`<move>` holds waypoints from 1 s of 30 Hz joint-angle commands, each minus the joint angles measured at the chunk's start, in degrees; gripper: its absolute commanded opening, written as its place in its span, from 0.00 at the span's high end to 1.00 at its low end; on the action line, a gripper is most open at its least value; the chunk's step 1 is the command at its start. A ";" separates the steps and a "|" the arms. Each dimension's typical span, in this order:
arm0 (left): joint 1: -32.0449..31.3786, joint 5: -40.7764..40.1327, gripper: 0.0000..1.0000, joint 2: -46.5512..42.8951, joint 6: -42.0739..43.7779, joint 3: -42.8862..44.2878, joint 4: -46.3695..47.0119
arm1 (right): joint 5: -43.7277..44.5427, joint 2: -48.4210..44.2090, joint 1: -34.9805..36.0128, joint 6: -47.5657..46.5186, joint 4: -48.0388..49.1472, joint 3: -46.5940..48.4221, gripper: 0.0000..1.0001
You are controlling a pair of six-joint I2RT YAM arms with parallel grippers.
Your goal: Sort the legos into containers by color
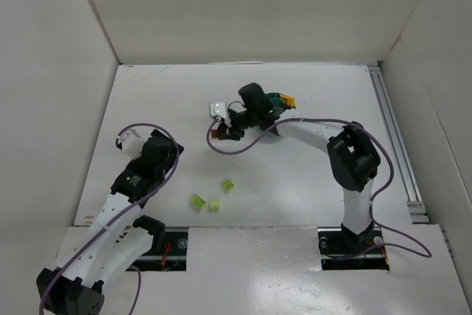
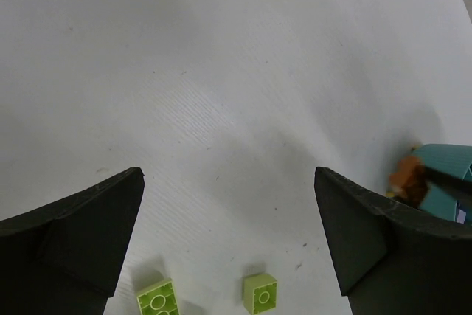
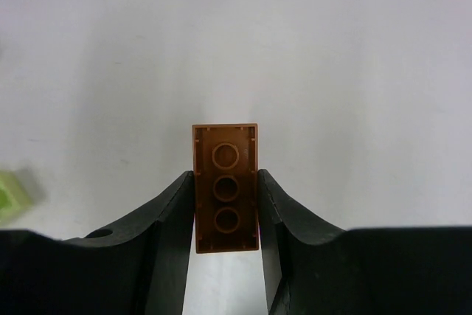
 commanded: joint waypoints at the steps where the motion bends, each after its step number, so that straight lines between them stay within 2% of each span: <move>1: 0.13 -1.98 0.00 -0.85 0.10 1.85 1.16 | 0.50 -3.87 -4.98 5.17 5.72 1.06 0.81; 4: 0.13 -1.98 0.00 -0.85 0.10 1.85 1.86 | 6.19 -5.01 -11.56 11.48 8.87 1.06 0.82; 8: 0.13 -1.98 0.00 0.38 1.15 1.85 3.79 | 12.63 -5.01 -15.53 15.19 11.25 1.06 0.82; 23: 0.13 -0.92 0.00 6.53 2.30 2.38 6.88 | 9.74 0.26 -21.51 15.82 15.92 4.66 0.82; 30: 0.13 -0.92 0.00 6.53 1.77 2.38 7.49 | 6.40 -1.06 -23.18 15.29 18.12 -0.17 0.81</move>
